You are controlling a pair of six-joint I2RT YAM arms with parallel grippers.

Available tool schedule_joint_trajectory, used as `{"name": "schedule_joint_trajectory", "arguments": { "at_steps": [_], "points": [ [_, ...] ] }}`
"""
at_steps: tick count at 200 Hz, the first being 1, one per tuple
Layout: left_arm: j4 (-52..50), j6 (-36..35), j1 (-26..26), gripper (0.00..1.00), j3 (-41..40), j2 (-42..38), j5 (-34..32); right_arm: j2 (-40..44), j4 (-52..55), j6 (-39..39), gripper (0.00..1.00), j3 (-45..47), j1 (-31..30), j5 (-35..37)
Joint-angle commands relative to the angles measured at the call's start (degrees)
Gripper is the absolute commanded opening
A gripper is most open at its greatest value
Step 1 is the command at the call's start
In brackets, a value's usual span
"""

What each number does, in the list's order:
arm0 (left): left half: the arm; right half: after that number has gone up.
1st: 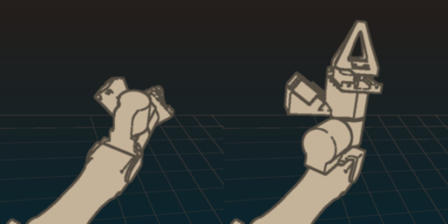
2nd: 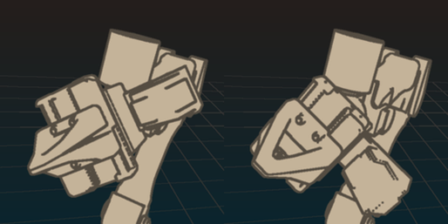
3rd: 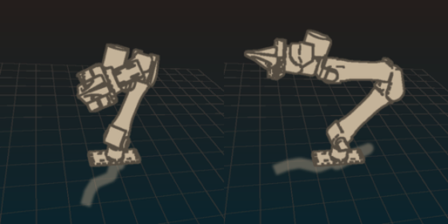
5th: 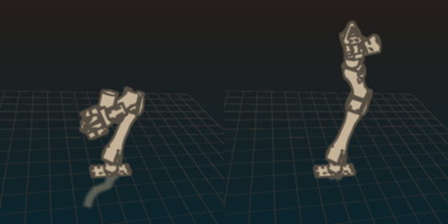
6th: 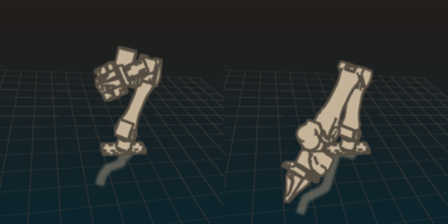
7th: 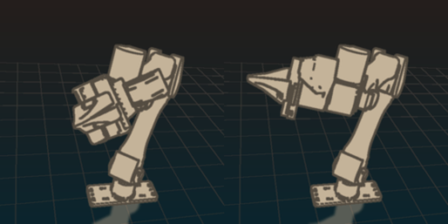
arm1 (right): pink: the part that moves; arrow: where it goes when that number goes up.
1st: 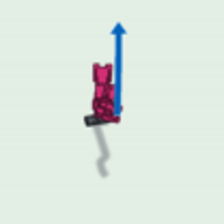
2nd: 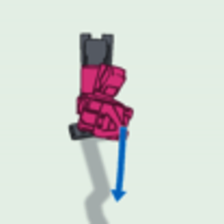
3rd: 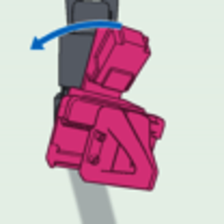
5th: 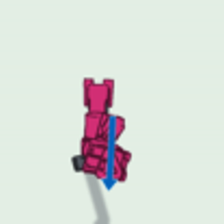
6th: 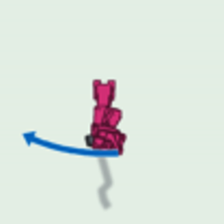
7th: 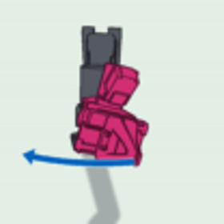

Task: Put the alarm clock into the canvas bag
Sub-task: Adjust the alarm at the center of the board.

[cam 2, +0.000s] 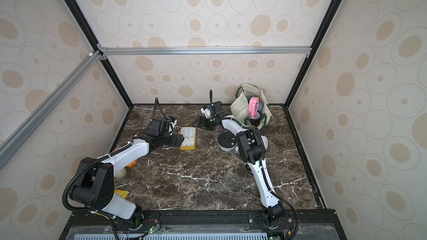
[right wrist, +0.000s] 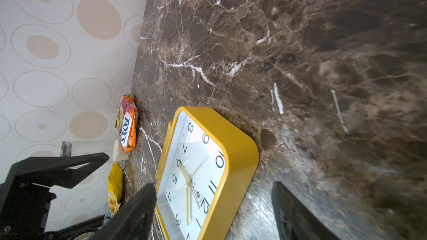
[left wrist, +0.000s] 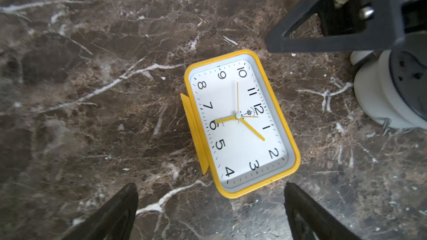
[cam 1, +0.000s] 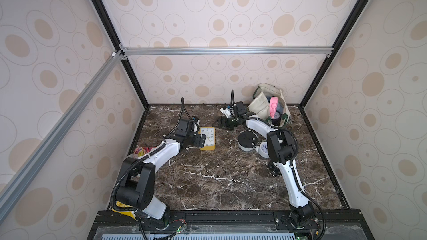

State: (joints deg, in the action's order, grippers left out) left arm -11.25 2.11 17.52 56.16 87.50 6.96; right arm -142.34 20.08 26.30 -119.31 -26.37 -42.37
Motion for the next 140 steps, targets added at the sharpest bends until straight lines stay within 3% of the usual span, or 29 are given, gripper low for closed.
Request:
{"name": "schedule_joint_trajectory", "arguments": {
  "at_steps": [1,52,86,108,124,140],
  "points": [
    [-5.4,-12.7,0.2,0.98,2.1,-3.2,-1.7,-3.3,6.1,-1.1,0.79,-5.1,-1.8,-1.0],
    [-6.7,-34.2,1.6,0.98,-5.0,-13.8,-2.0,-7.4,7.6,-0.3,0.78,-10.6,-4.6,-2.3],
    [-11.1,-42.2,1.6,0.98,-4.7,-12.9,-2.4,-7.7,5.2,0.0,0.77,-9.5,-6.6,-4.5],
    [-12.9,-41.9,1.6,0.98,-3.5,-10.2,-2.5,-6.0,4.8,-1.0,0.78,-7.7,-7.5,-5.4],
    [-14.6,-40.6,1.1,0.98,-1.3,-7.5,0.0,-2.3,0.5,-0.1,0.78,-1.7,-6.8,-4.2],
    [-16.9,-38.9,0.8,0.98,2.1,-3.0,-1.7,0.8,-3.9,1.8,0.78,3.8,-5.7,-4.5]
  ]
}}
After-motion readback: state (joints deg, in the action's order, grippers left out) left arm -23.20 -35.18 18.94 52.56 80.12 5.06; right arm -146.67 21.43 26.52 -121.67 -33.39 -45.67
